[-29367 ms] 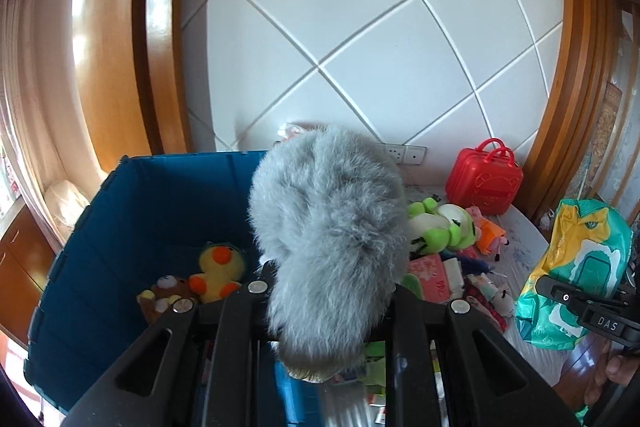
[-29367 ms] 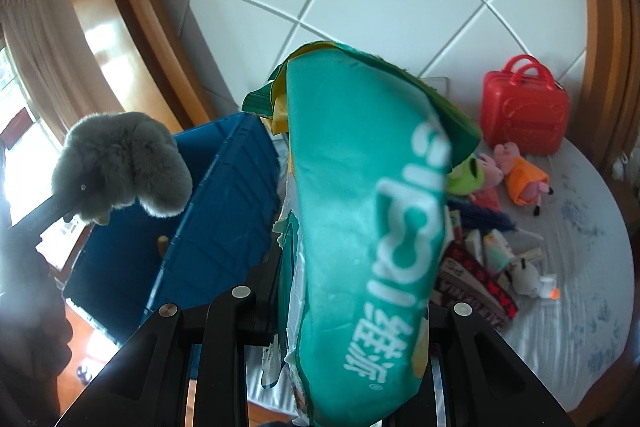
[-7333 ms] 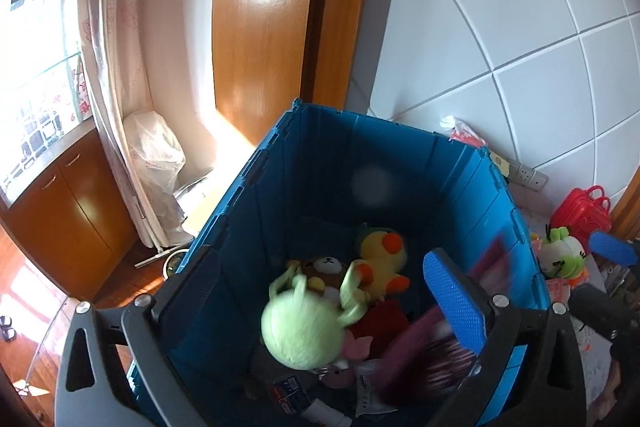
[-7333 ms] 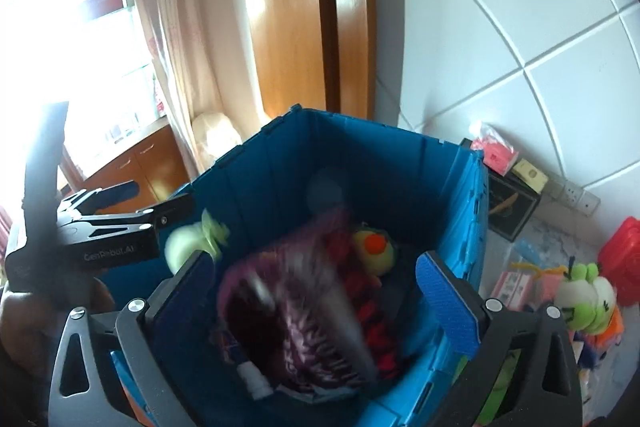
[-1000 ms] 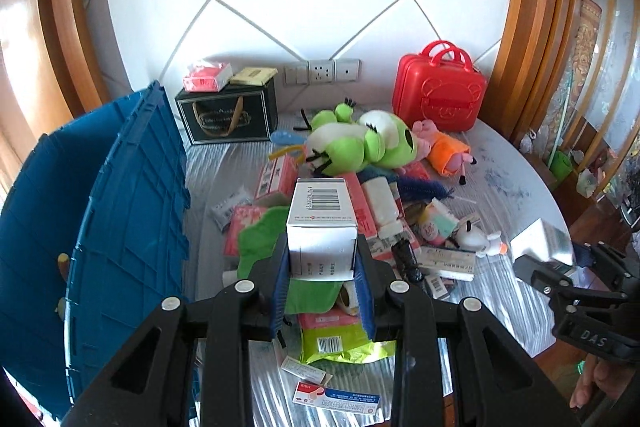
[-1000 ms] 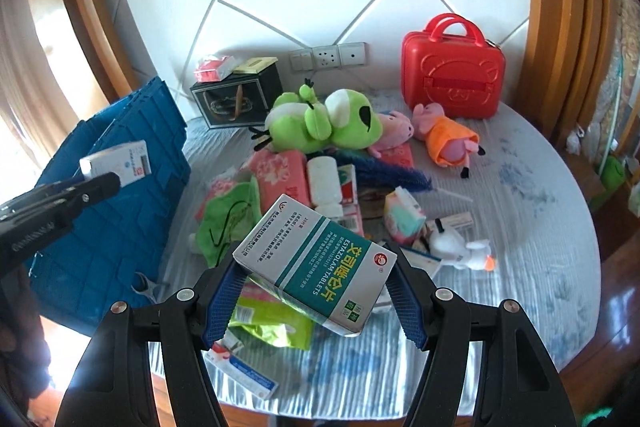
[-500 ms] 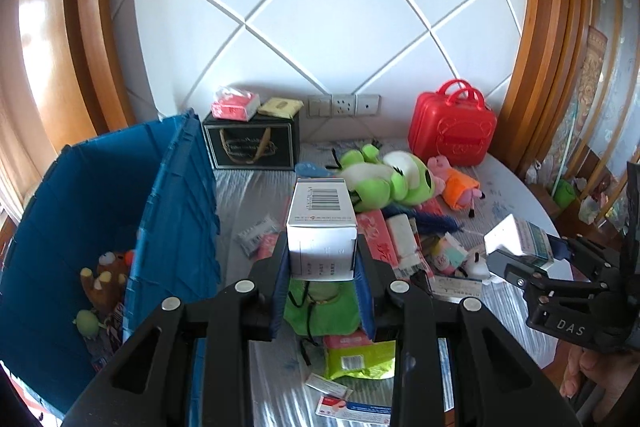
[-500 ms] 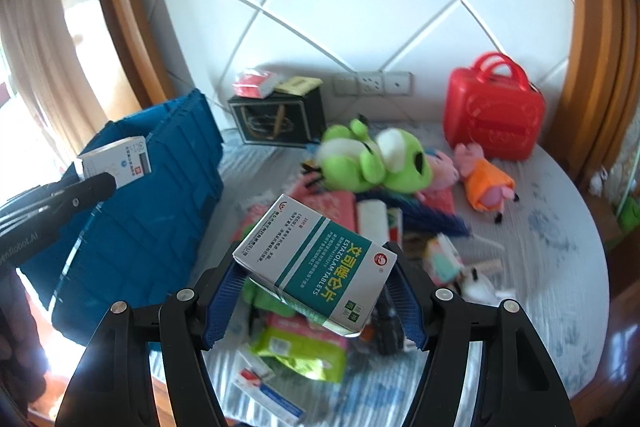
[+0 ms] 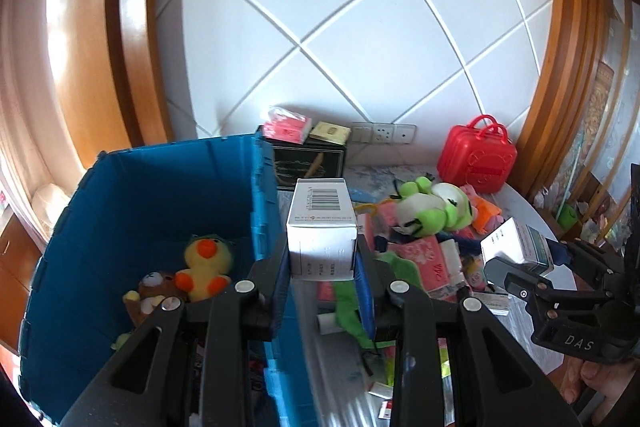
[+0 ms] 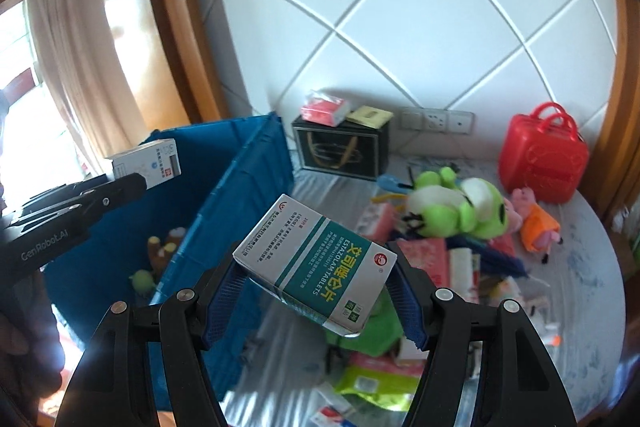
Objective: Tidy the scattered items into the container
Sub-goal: 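Lift both medicine boxes and carry them over the crate, then open the left gripper over the crate while the right gripper releases its box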
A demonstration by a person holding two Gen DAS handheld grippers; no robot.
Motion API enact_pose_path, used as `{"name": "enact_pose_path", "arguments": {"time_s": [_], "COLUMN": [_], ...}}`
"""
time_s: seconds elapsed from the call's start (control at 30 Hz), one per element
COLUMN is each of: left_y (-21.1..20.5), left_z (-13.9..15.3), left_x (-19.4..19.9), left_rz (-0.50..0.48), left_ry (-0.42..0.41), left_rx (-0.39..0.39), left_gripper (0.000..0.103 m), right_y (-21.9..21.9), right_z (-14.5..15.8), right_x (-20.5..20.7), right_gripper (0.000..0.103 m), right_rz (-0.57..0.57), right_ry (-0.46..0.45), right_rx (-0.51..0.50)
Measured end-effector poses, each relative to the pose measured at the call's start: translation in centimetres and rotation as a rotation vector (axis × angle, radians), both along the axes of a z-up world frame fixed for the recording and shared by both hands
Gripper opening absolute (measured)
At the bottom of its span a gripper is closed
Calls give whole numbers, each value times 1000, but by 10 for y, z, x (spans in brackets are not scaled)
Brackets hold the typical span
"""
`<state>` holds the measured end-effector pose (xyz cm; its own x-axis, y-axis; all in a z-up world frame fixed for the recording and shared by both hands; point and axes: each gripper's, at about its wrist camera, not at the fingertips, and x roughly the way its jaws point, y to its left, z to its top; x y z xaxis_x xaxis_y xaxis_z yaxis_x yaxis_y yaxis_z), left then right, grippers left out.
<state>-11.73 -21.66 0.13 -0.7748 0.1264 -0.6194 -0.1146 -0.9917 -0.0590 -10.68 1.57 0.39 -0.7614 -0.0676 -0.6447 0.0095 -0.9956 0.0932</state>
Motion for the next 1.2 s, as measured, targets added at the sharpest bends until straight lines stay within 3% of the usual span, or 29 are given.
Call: {"name": "enact_pose_path", "arguments": {"time_s": [0.3, 0.57, 0.87, 1.2], "left_y": [-107, -172, -214, -237], "left_z": [-8, -18, -31, -35], "left_x": [11, 26, 31, 34], "left_rz": [106, 187, 240, 260], "left_ry": [-24, -38, -52, -57], "left_rx": [9, -7, -1, 5], "left_gripper": [29, 29, 29, 29], "right_y": [-93, -161, -209, -235], "right_z": [2, -12, -25, -30], "right_x": [-31, -51, -65, -73], "right_gripper": [68, 68, 68, 68], "right_rz": [101, 189, 249, 270], "right_ry": [0, -22, -46, -61], "right_rx": [9, -1, 2, 11]}}
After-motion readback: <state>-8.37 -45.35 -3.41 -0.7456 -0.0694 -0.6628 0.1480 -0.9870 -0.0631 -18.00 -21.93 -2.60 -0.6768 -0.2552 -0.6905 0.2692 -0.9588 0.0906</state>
